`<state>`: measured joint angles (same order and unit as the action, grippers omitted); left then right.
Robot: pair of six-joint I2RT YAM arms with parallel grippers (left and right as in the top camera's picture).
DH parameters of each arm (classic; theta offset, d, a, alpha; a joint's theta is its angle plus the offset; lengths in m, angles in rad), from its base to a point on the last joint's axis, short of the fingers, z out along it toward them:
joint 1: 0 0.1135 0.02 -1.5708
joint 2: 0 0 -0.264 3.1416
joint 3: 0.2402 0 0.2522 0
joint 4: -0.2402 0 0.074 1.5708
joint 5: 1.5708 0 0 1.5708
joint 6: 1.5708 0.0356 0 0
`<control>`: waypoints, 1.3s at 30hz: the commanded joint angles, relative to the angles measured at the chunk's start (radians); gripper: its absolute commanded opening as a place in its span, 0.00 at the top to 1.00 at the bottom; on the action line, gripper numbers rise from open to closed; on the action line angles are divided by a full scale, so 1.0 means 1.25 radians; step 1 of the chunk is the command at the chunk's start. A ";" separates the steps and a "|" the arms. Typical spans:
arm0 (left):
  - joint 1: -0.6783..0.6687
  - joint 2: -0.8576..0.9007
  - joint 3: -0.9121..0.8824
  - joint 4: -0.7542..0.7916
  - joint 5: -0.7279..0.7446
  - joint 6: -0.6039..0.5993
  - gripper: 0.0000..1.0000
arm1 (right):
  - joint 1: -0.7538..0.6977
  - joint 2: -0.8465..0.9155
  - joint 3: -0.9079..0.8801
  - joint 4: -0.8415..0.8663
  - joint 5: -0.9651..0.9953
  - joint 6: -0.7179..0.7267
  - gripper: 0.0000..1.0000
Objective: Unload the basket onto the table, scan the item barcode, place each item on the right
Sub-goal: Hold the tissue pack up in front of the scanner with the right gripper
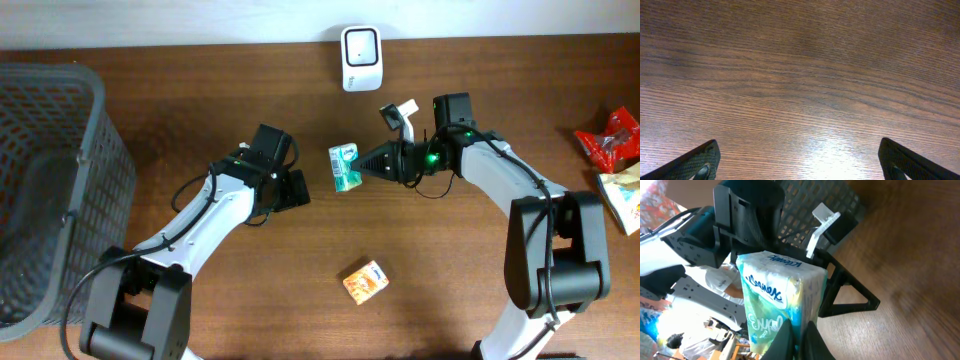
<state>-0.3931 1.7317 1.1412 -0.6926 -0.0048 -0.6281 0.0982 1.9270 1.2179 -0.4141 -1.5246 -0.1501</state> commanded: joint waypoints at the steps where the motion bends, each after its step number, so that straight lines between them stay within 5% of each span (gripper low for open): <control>1: -0.001 -0.008 0.001 -0.001 -0.009 0.013 0.01 | 0.005 -0.020 0.025 0.031 -0.022 0.050 0.96; 5: -0.001 -0.008 0.001 -0.001 -0.009 0.013 0.01 | 0.005 -0.020 0.025 0.031 -0.022 0.065 0.96; 11: -0.001 -0.008 0.001 -0.001 -0.009 0.013 0.01 | 0.004 -0.020 0.025 0.237 0.021 0.320 0.96; 15: -0.001 -0.008 0.001 -0.001 -0.009 0.013 0.01 | 0.004 -0.020 0.025 0.239 0.043 0.341 0.96; 16: -0.001 -0.008 0.001 -0.001 -0.009 0.013 0.01 | 0.004 -0.020 0.025 0.239 0.186 0.509 0.96; 18: -0.001 -0.008 0.001 -0.001 -0.009 0.013 0.01 | 0.005 -0.020 0.025 0.238 0.389 0.630 0.96; 20: -0.001 -0.008 0.001 -0.001 -0.009 0.013 0.01 | 0.005 -0.020 0.055 0.123 0.602 0.625 0.96; 22: -0.001 -0.008 0.001 -0.001 -0.009 0.013 0.01 | 0.019 -0.020 0.240 -0.253 1.024 0.498 0.96; 25: -0.001 -0.008 0.001 -0.001 -0.009 0.013 0.01 | 0.085 -0.019 0.448 -0.437 1.439 0.416 0.96; 28: -0.001 -0.008 0.001 -0.001 -0.009 0.013 0.01 | 0.139 -0.014 0.467 -0.308 1.581 0.343 0.96; 30: -0.001 -0.008 0.001 -0.001 -0.009 0.013 0.01 | 0.182 0.013 0.466 -0.098 1.600 0.242 0.96; 36: -0.001 -0.008 0.001 -0.001 -0.009 0.013 0.01 | 0.214 0.148 0.467 0.231 1.634 0.228 0.96; 39: -0.001 -0.008 0.001 -0.001 -0.009 0.013 0.01 | 0.215 0.236 0.467 0.396 1.624 0.078 0.96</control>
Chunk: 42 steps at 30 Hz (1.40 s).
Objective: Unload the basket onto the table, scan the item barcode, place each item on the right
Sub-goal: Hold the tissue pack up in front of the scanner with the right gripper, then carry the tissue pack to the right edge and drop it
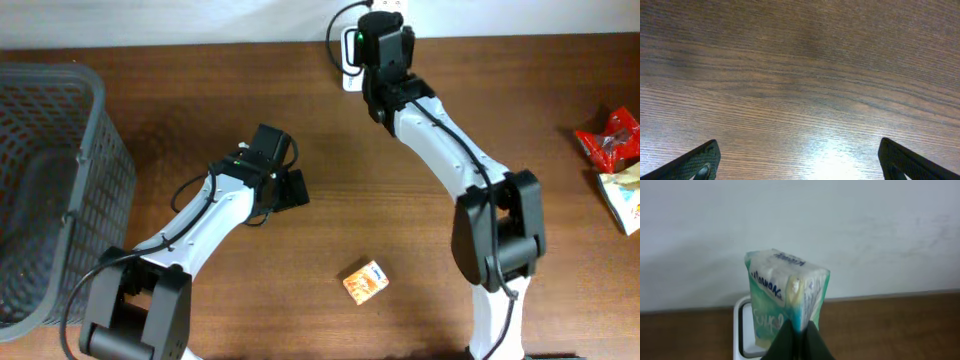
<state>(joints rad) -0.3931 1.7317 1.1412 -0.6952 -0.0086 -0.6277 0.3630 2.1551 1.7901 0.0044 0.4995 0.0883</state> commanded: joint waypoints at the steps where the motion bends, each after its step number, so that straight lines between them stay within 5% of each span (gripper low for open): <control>1: -0.001 -0.008 0.001 0.001 -0.006 0.012 0.01 | 0.003 0.089 0.009 0.096 0.006 -0.180 0.96; 7: -0.001 -0.008 0.001 0.001 -0.006 0.012 0.01 | 0.002 0.127 0.009 0.107 -0.045 -0.420 0.96; 17: -0.001 -0.008 0.001 0.001 -0.006 0.012 0.01 | -0.029 0.127 0.009 0.122 -0.036 -0.436 0.96; 18: -0.001 -0.008 0.001 0.001 -0.006 0.012 0.01 | -0.029 0.125 0.009 0.131 -0.003 -0.416 0.96; 20: -0.001 -0.008 0.001 0.001 -0.006 0.013 0.01 | -0.037 0.107 0.009 0.177 0.301 -0.274 0.96; 27: -0.001 -0.008 0.001 0.001 -0.006 0.012 0.01 | -0.202 0.061 0.009 0.014 0.766 -0.267 0.96; 31: -0.001 -0.008 0.001 0.001 -0.006 0.012 0.01 | -0.354 0.061 0.009 -0.204 0.765 -0.250 0.96; 33: -0.001 -0.008 0.001 0.001 -0.006 0.012 0.01 | -0.436 0.061 0.009 -0.358 0.743 -0.105 0.96; 37: -0.001 -0.008 0.001 0.001 -0.006 0.012 0.01 | -0.577 0.058 0.009 -0.694 0.391 0.274 0.96; 40: -0.001 -0.008 0.001 0.001 -0.006 0.012 0.01 | -0.677 0.045 0.009 -0.725 0.186 0.296 0.96; 41: -0.001 -0.008 0.001 0.001 -0.006 0.012 0.01 | -0.703 0.045 0.009 -0.731 0.123 0.296 0.92; 42: -0.001 -0.008 0.001 0.001 -0.006 0.012 0.01 | -0.729 0.044 0.010 -0.739 0.065 0.295 0.50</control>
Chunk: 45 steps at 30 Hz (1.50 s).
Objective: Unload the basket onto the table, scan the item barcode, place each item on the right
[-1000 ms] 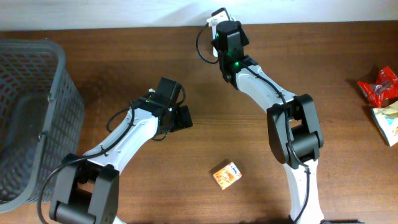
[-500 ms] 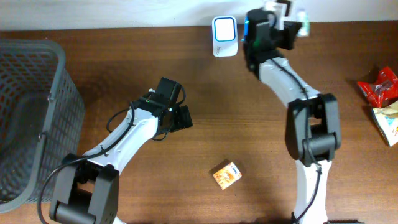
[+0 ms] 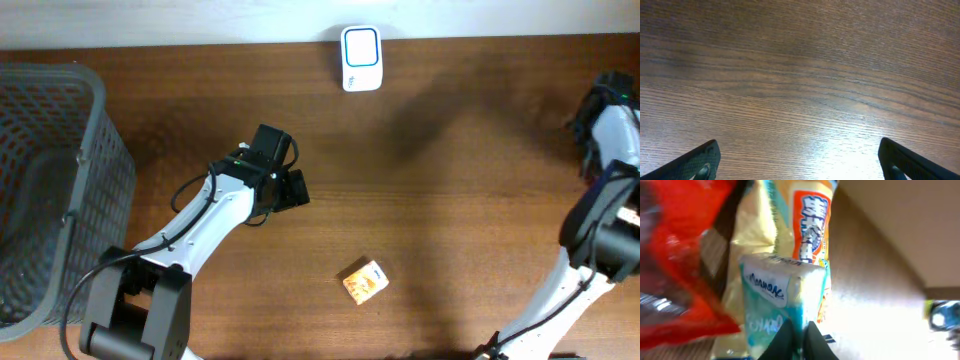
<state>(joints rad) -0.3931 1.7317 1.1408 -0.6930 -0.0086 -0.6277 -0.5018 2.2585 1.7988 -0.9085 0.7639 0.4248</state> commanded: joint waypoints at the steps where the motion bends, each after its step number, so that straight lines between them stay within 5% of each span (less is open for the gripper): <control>1: -0.001 -0.008 0.001 -0.001 -0.006 0.012 0.01 | -0.055 -0.043 0.023 -0.039 -0.150 0.026 0.01; 7: -0.001 -0.008 0.001 -0.001 -0.006 0.012 0.01 | -0.060 -0.302 0.128 -0.086 -0.320 0.027 0.01; 11: -0.001 -0.008 0.001 -0.001 -0.006 0.012 0.01 | -0.059 -0.477 0.128 -0.182 -0.855 -0.009 0.01; 13: -0.001 -0.008 0.001 -0.001 -0.006 0.012 0.01 | -0.020 -0.475 0.119 -0.323 -1.002 -0.080 0.01; 16: -0.001 -0.008 0.001 -0.001 -0.006 0.012 0.01 | 0.156 -0.464 -0.038 -0.421 -0.975 -0.166 0.01; 20: -0.001 -0.008 0.001 -0.001 0.011 0.012 0.01 | 0.354 -0.464 -0.289 -0.274 -0.970 -0.126 0.01; 21: -0.001 -0.008 0.001 -0.022 0.116 0.015 0.01 | 0.376 -0.464 -0.296 -0.252 -0.963 -0.126 0.01; 24: -0.061 -0.006 -0.001 -0.023 0.413 0.235 0.01 | 0.378 -0.464 -0.296 -0.201 -0.955 -0.127 0.01; 26: -0.149 -0.006 -0.010 -0.027 0.385 0.245 0.01 | 0.378 -0.464 -0.296 -0.173 -0.954 -0.127 0.01; 29: -0.270 -0.006 -0.011 -0.031 0.373 0.331 0.16 | 0.378 -0.464 -0.296 -0.170 -0.902 -0.126 0.01; 31: -0.335 0.005 -0.011 -0.068 0.242 0.336 0.20 | 0.378 -0.464 -0.296 -0.164 -0.852 -0.127 0.01; 35: -0.390 0.089 -0.011 -0.087 0.225 0.397 0.13 | 0.378 -0.464 -0.296 -0.152 -0.852 -0.127 0.01; 37: -0.396 0.120 -0.011 -0.087 0.226 0.399 0.25 | 0.378 -0.464 -0.296 -0.152 -0.852 -0.127 0.01; 42: -0.396 0.119 0.012 -0.081 0.211 0.399 0.91 | 0.378 -0.464 -0.296 -0.153 -0.852 -0.127 0.01; 45: -0.391 0.119 0.052 -0.063 0.180 0.399 1.00 | 0.378 -0.464 -0.296 -0.155 -0.852 -0.127 0.01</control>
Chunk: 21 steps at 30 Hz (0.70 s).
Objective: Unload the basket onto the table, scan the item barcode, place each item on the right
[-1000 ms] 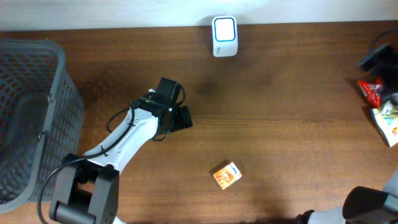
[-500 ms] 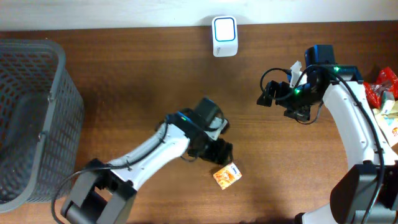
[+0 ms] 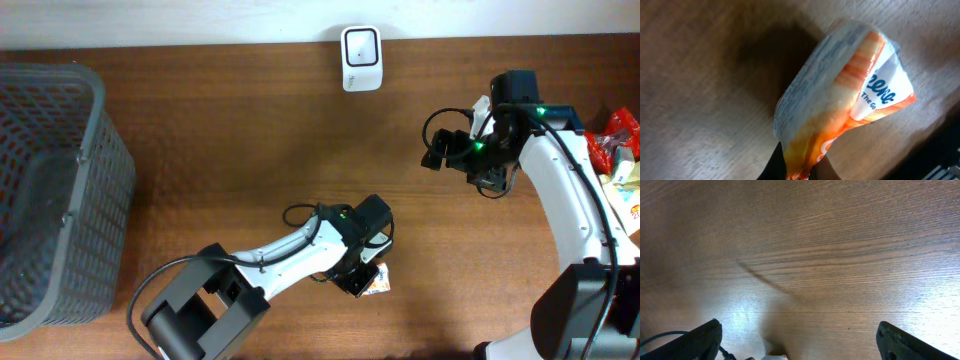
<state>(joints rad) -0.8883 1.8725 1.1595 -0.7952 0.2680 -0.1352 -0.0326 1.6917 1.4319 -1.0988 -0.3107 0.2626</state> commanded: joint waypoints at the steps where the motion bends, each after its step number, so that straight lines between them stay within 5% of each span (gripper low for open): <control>1: 0.018 0.007 0.049 0.025 -0.060 0.004 1.00 | 0.003 -0.011 -0.003 -0.003 0.008 0.003 0.01; 4: 0.110 0.007 0.092 0.072 -0.157 -0.010 0.98 | 0.003 -0.011 -0.003 0.000 0.007 0.003 0.01; 6: 0.181 0.007 0.096 0.189 -0.164 -0.005 0.87 | 0.005 -0.009 -0.003 0.013 0.007 0.003 0.01; 7: 0.204 0.007 0.096 0.237 -0.164 0.023 0.72 | 0.007 -0.008 -0.003 0.021 0.007 0.003 0.01; 8: 0.216 0.007 0.097 0.258 -0.165 0.041 0.14 | 0.007 -0.008 -0.003 0.034 0.007 0.002 0.01; 9: 0.229 0.007 0.108 0.261 -0.171 0.044 0.01 | 0.011 -0.008 -0.003 0.064 0.007 0.002 0.01; 12: 0.286 -0.007 0.202 0.133 -0.170 0.005 0.01 | 0.049 -0.004 -0.003 0.161 -0.006 0.003 0.01; 16: 0.426 -0.020 0.209 -0.010 -0.212 -0.338 0.01 | 0.166 0.067 -0.004 0.319 -0.012 0.034 0.01; 20: 0.465 -0.020 0.209 -0.105 -0.224 -0.337 0.01 | 0.236 0.201 -0.004 0.413 -0.008 0.076 0.70; 21: 0.465 -0.020 0.208 -0.134 -0.248 -0.337 0.10 | 0.236 0.243 -0.004 0.423 -0.007 0.080 0.94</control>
<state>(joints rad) -0.3023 1.8702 1.4128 -0.9176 0.0059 -0.5228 0.2527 1.9293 1.4231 -0.5869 -0.3191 0.3405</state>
